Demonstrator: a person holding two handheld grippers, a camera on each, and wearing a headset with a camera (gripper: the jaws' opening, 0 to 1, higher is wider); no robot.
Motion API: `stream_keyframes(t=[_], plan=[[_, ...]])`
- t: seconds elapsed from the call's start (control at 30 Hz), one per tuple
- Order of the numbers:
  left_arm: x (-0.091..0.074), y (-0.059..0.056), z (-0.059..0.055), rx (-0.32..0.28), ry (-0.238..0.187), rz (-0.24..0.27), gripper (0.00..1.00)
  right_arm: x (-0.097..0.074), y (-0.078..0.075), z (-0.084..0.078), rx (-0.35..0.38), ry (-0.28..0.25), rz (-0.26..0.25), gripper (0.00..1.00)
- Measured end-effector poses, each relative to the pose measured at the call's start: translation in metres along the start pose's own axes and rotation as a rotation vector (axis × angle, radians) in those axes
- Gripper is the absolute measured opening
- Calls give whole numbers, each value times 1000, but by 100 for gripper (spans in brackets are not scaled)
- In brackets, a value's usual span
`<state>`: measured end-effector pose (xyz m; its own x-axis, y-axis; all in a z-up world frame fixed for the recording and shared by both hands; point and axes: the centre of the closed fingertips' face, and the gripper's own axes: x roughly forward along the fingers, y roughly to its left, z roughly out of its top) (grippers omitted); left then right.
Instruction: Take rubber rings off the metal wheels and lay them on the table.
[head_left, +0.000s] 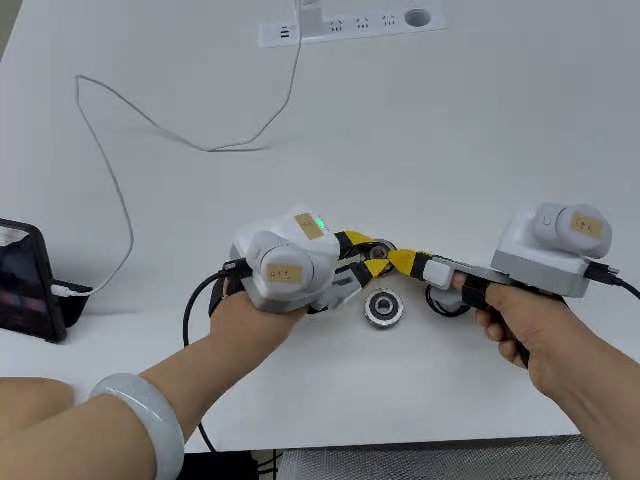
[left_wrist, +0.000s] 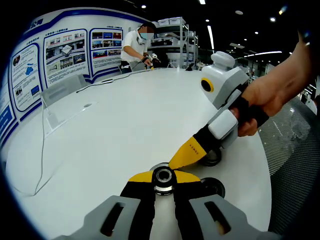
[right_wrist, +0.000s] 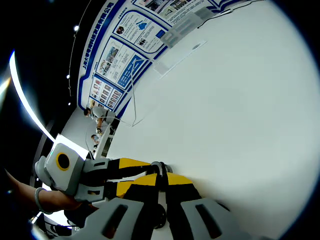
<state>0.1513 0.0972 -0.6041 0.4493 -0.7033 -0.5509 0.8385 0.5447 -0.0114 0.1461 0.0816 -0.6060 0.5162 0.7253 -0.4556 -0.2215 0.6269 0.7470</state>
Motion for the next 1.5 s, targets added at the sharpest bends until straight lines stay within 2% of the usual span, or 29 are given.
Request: stream_keyframes(t=[0.2,0.43,0.57,0.97,1.5], plan=[[0,0,0,2,3,1,13,0,-1,0,-18,4,-7,5],[0,-1,-1,6,5,0,13,-1,1,-1,-99,20,-38,5],[-1,-2,-1,6,6,-2,13,-1,0,-1,-120,33,-48,6],[-1,-3,1,7,5,-1,13,-4,-1,1,-130,37,-49,2],[-1,-3,1,4,3,2,13,-3,-2,1,-94,24,-46,1]])
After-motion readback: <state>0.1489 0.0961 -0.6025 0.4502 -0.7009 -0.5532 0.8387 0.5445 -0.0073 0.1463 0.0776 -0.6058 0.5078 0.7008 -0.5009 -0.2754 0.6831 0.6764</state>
